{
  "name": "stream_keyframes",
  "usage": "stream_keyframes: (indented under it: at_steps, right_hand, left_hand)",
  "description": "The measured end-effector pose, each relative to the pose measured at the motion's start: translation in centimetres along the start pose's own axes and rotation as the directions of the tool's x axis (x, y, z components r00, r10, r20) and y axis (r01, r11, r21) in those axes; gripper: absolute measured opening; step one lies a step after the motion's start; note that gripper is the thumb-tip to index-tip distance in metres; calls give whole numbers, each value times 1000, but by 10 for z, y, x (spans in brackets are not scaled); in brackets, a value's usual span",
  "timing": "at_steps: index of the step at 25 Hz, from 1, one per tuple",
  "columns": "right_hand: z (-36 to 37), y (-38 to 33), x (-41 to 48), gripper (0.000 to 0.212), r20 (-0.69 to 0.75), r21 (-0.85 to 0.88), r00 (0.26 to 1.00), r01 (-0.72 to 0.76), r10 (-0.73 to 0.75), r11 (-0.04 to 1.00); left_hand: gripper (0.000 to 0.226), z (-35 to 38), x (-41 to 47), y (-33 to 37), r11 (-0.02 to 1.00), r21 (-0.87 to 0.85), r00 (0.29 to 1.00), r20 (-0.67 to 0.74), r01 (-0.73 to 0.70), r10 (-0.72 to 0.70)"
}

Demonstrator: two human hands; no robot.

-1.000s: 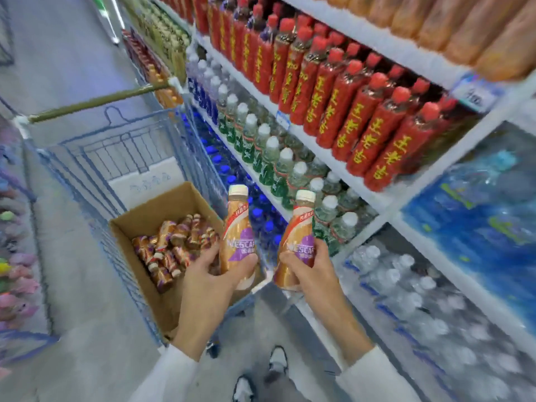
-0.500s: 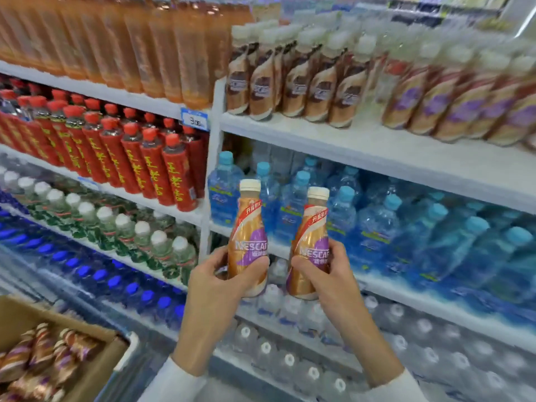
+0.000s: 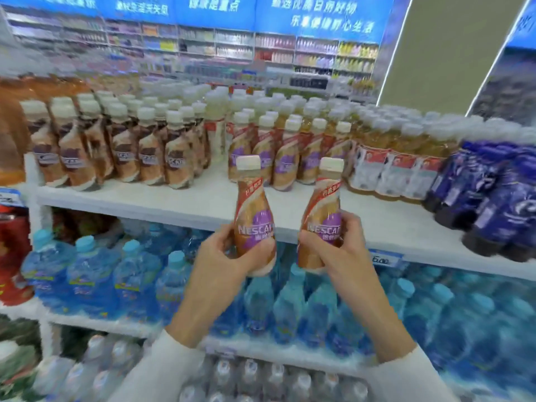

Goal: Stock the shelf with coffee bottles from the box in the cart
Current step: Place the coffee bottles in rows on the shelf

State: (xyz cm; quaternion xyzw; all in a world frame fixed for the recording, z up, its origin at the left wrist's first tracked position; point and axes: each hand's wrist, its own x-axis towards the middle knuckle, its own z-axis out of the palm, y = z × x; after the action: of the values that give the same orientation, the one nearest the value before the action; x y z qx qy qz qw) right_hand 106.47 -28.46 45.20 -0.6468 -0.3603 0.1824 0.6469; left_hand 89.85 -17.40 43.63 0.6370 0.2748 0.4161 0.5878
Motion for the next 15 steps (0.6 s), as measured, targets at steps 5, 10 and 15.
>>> stream_keyframes:
  at_steps: [5,10,15]
  right_hand:
    - [-17,-8,70,60,-74,-88,994,75,-82,993]
    - [-19,14,97,66,-40,-129,998,46,-51,991]
    - [-20,28,99,75,-48,-126,998,44,-50,991]
  left_hand:
    - [44,42,84,9,980,164,991,91,-108,94]
    - [52,55,124,-12,963,254,990,122,-93,64]
    - [65,52,130,-19,964,247,983,178,-98,54]
